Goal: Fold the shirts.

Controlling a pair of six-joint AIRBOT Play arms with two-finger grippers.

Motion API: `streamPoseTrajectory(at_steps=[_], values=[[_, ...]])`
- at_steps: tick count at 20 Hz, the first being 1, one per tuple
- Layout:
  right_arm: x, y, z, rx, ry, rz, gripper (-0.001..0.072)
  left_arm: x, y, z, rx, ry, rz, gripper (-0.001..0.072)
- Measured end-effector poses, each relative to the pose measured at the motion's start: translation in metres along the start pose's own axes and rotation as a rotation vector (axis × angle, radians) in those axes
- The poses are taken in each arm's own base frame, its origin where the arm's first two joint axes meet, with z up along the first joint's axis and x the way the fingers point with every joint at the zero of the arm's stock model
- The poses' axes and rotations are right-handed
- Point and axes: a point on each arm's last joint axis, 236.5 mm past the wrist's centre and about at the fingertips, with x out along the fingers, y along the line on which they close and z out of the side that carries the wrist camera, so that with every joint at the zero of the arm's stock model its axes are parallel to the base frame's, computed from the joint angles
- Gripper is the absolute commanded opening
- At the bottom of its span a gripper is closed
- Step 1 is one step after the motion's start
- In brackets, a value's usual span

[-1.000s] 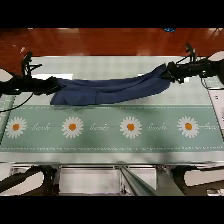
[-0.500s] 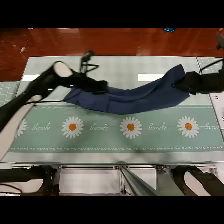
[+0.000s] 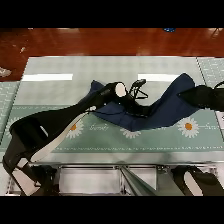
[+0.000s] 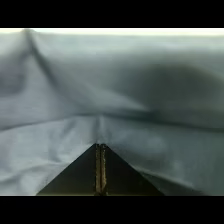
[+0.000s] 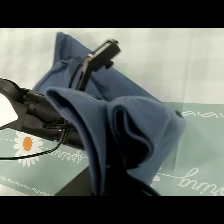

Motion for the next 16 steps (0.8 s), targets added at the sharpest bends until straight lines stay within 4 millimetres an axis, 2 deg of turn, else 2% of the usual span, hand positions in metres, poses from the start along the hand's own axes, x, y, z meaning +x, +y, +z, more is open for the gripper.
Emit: streamPoseTrajectory(at_steps=[2,4,5,7,9,11,13,14,16], values=[[-0.001,0.001,0.002,0.005,-0.012,0.001,0.0027,-0.014,0.006,0.012,-0.028,-0.016,-0.008,0.0022],[0.0,0.003,0.006,0.017,-0.026,0.015,0.0027,-0.05,0.026,0.034,-0.063,-0.07,-0.001,0.0023],[0.002,0.006,0.008,0.027,-0.028,0.034,0.0027,-0.074,0.039,0.044,-0.082,-0.099,0.013,0.0023],[0.012,0.016,0.015,0.042,-0.027,0.091,0.0027,-0.135,0.072,0.058,-0.13,-0.179,0.05,0.0023],[0.032,0.03,0.021,0.045,-0.008,0.158,0.0027,-0.206,0.107,0.06,-0.172,-0.291,0.103,0.0023],[0.065,0.045,0.026,0.045,0.028,0.212,0.0027,-0.269,0.132,0.045,-0.197,-0.393,0.15,0.0023],[0.106,0.063,0.033,0.051,0.064,0.253,0.0027,-0.32,0.151,0.015,-0.222,-0.481,0.205,0.0023],[0.128,0.072,0.036,0.055,0.084,0.267,0.0027,-0.339,0.158,0.002,-0.228,-0.529,0.23,0.0023],[0.177,0.089,0.038,0.068,0.137,0.296,0.0027,-0.361,0.166,-0.029,-0.248,-0.581,0.266,0.0023]])
